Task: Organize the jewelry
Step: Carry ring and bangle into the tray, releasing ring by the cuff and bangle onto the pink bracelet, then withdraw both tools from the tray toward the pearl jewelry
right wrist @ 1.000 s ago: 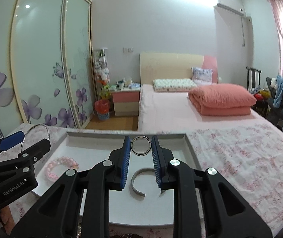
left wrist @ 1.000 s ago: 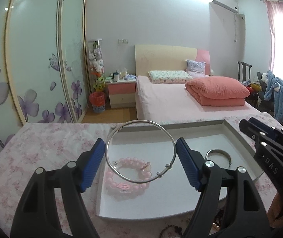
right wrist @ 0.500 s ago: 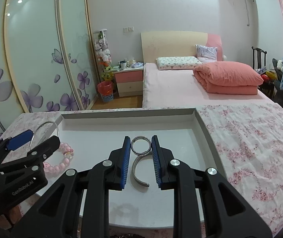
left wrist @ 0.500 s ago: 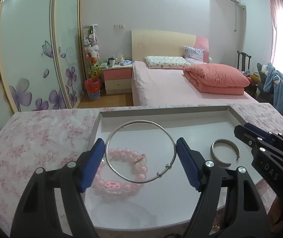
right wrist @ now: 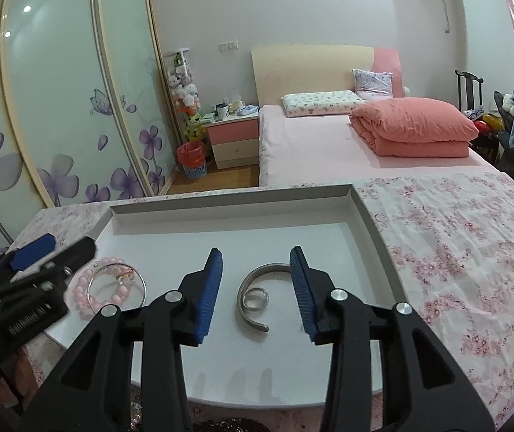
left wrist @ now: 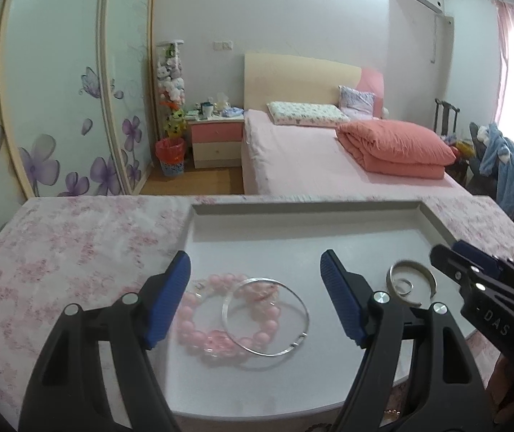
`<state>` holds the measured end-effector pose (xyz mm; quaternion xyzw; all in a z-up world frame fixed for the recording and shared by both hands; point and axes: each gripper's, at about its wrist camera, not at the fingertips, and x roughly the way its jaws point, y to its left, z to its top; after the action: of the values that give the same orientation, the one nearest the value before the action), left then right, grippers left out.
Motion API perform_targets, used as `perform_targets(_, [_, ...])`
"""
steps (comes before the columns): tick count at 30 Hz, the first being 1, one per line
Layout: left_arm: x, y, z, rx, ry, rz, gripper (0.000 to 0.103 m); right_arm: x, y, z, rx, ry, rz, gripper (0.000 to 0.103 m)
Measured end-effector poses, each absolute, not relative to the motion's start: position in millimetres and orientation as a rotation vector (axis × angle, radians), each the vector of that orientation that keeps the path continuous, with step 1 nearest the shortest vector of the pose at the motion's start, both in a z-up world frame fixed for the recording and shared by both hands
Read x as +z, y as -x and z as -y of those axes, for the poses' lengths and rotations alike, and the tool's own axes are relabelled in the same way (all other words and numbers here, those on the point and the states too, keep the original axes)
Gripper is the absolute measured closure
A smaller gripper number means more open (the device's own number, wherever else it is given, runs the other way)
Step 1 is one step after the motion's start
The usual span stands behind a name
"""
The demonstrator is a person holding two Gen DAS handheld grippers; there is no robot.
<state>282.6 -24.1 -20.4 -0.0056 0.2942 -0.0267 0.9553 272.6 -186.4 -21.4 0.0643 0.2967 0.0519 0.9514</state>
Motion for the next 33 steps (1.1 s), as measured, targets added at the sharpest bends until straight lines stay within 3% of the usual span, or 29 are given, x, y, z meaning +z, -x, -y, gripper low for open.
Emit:
perform_targets(18, [5, -210, -6, -0.029, 0.038, -0.568, 0.03, -5, -219, 195, 0.104, -0.109, -0.589, 0.063])
perform_targets(33, [-20, -139, 6, -0.141, 0.04, -0.665, 0.03, -50, -151, 200, 0.176, -0.037, -0.828, 0.063])
